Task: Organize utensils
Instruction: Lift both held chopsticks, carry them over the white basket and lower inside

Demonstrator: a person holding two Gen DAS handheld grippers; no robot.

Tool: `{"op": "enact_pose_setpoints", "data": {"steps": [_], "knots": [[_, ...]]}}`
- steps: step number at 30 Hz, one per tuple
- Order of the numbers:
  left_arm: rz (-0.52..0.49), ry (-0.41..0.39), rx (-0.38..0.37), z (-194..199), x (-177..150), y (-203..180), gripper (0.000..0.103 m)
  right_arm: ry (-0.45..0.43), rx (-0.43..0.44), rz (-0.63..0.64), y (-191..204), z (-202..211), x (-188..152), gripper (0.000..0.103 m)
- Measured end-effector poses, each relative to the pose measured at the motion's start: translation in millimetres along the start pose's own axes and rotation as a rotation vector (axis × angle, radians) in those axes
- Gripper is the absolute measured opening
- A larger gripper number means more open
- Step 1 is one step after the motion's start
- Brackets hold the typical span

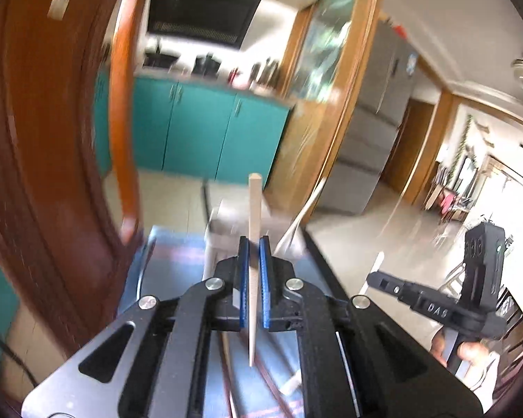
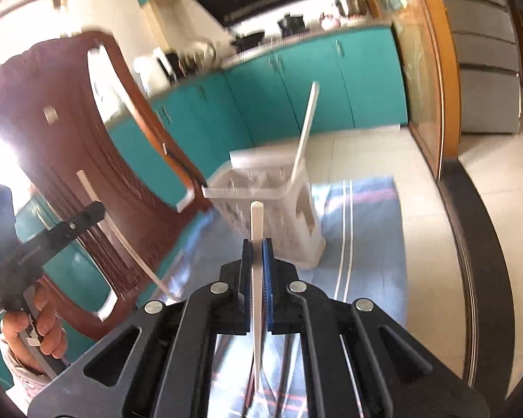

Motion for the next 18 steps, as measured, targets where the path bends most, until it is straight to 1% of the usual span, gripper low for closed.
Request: {"op": "enact_pose_setpoints", "data": {"steps": [3,6,7,8,9,11,13,18], "knots": [[-0.013,-0.099,-0.013,7.6,45.4,-10.4,0.007,-0.071,0.010,-0.018,7.0,12.9,30.4,0.007],[0.009,-0.191,-0.012,3.9,81.3,-15.8,0.007,-0.163,0.017,-0.030,14.5,26.7,71.6,0.007],[0.015,-0.219,0.002,0.0,91.0,-16.0,0.007,-0.222,0.007,-0.035,16.7,34.2,91.3,0.007],[0.017,-0.238,0.020,-4.0,96.4,-15.1,0.007,-0.260,-0.001,-0.040,17.1,37.9,101.9,0.007],[0.021,-0.256,0.041,-8.7,100.0,-13.7,0.007,-0.328,-0.021,-0.038,18.2,43.4,117.9,0.007],[0.041,-0.260,0.066,-19.8,100.6,-6.0,0.007,-0.424,-0.078,-0.020,18.6,48.0,134.7,0.007],[0.074,-0.246,0.063,-29.8,99.8,1.7,0.007,-0.474,-0.108,-0.029,11.8,38.2,142.6,0.007],[0.091,-0.228,0.108,-56.0,98.0,19.4,0.007,-0.457,-0.113,-0.107,-13.7,-9.2,131.3,0.007]]}}
Point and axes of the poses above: each gripper's, at about its wrist camera, not at the fingertips, and z roughly against the way its jaws point, y to its left, x to its top, the point moved 7 cm from there along -z, roughly the way its jaws point, and after that the axes turned 1 degree about x, right-handed, at the moved point
